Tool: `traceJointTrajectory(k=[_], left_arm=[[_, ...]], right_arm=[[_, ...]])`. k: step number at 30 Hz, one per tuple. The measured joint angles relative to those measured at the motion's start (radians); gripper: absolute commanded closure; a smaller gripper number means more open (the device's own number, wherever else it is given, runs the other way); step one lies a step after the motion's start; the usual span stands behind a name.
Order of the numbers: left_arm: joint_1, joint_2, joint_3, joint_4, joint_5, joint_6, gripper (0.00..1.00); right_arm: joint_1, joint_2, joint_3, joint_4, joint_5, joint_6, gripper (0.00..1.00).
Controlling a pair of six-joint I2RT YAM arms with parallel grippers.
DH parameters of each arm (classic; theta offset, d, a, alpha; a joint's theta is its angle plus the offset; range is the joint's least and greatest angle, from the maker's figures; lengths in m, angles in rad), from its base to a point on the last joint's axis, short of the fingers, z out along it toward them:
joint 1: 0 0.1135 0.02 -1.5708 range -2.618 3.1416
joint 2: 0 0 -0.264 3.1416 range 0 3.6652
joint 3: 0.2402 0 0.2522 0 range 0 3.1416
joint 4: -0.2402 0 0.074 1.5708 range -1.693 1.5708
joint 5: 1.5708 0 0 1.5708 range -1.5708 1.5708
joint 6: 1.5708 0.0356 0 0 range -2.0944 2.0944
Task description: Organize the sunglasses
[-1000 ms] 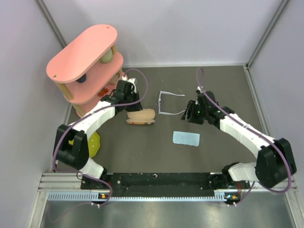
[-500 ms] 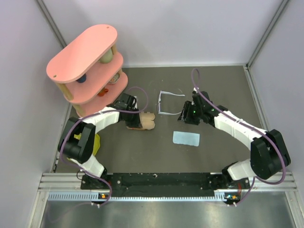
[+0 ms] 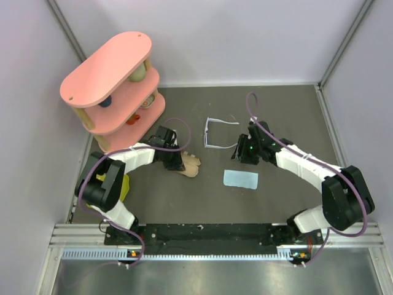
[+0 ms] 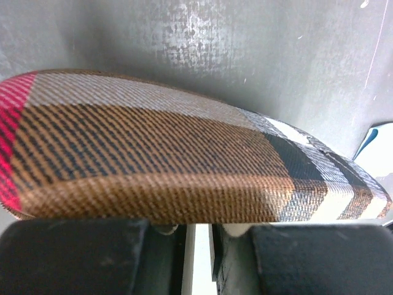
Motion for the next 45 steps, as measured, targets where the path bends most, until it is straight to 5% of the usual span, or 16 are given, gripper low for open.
traceJointTrajectory(k=[19, 35, 45], left_arm=[[-0.037, -0.100, -0.061, -0.005, -0.020, -0.076, 0.53], [-0.037, -0.174, 0.000, -0.099, -0.133, -0.039, 0.50], [-0.037, -0.168, 0.031, -0.077, -0.046, -0.008, 0.50]], right_arm=[[0.000, -0.110, -0.073, -0.031, 0.053, -0.022, 0.48], [0.000, -0.164, -0.125, -0.036, 0.075, -0.019, 0.48], [0.000, -0.163, -0.128, -0.036, 0.076, -0.020, 0.48]])
